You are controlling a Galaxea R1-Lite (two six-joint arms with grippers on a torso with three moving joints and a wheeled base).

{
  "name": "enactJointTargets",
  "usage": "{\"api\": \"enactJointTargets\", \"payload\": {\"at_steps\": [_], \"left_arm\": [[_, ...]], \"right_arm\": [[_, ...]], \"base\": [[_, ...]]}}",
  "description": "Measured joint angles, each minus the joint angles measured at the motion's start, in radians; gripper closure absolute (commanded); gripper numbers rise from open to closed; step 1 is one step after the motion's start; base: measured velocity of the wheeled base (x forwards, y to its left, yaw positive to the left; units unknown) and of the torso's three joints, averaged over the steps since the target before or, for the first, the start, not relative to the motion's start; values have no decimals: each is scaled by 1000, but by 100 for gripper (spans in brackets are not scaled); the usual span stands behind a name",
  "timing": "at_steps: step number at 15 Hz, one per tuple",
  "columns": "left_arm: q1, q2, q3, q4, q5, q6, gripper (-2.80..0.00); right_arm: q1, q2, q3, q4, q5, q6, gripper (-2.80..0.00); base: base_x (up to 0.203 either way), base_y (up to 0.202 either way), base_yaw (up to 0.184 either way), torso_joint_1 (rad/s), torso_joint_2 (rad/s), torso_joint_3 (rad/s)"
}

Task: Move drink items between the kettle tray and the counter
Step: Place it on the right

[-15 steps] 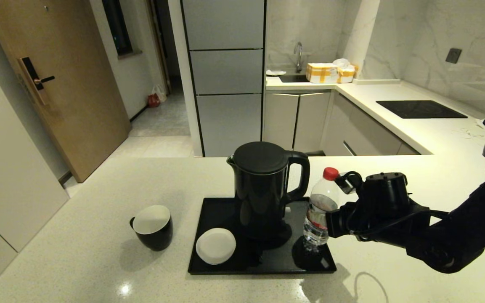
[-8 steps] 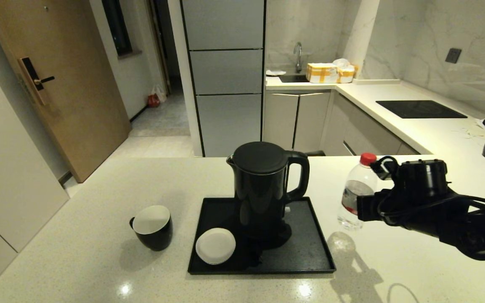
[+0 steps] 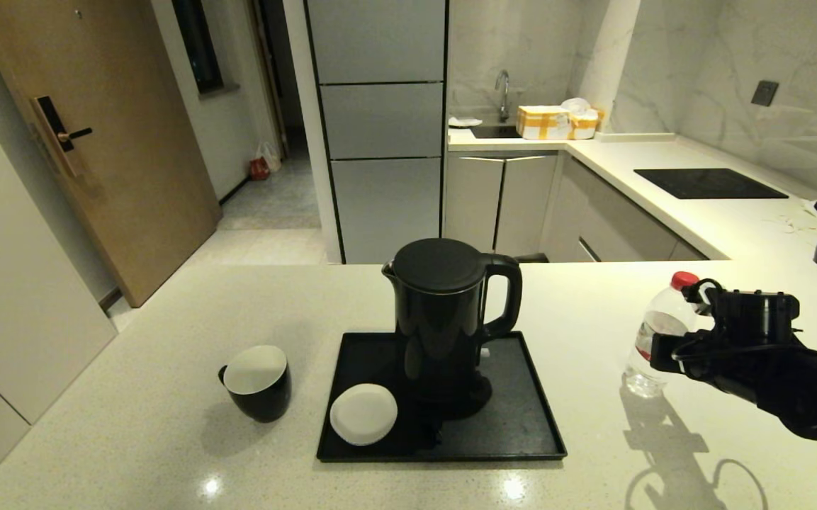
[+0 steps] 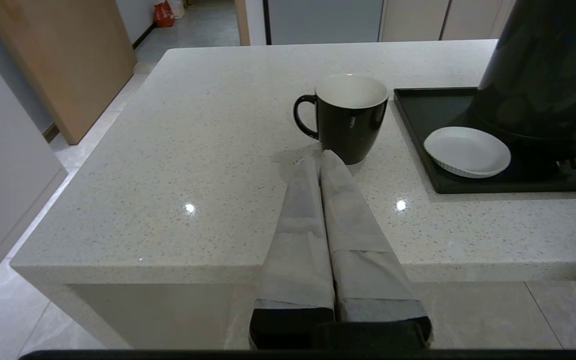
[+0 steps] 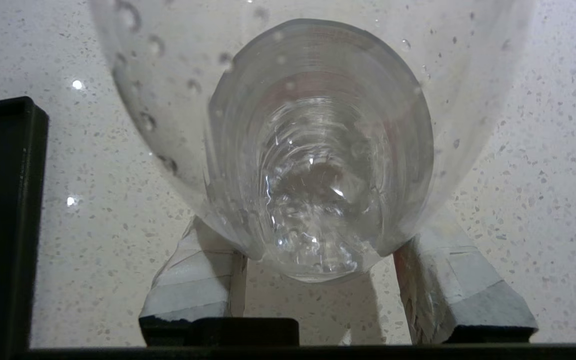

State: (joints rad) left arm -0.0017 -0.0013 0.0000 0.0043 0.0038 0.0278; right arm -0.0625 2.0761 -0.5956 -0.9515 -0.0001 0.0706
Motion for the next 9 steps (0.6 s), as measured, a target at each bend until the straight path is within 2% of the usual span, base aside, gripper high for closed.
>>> {"api": "enactJointTargets", "payload": {"at_steps": [3, 4, 9], "left_arm": [[0, 0, 0, 0, 0, 0, 0], [0, 0, 0, 0, 0, 0, 0], [0, 0, 0, 0, 0, -1, 0]], "right_arm": [[-5, 32, 46, -63, 4, 0, 0], [-5, 37, 53, -65, 5, -1, -280], [-5, 28, 77, -58, 13, -1, -280]], "base": [[0, 0, 0, 0, 0, 0], [0, 0, 0, 0, 0, 0], [0, 0, 0, 0, 0, 0]]}}
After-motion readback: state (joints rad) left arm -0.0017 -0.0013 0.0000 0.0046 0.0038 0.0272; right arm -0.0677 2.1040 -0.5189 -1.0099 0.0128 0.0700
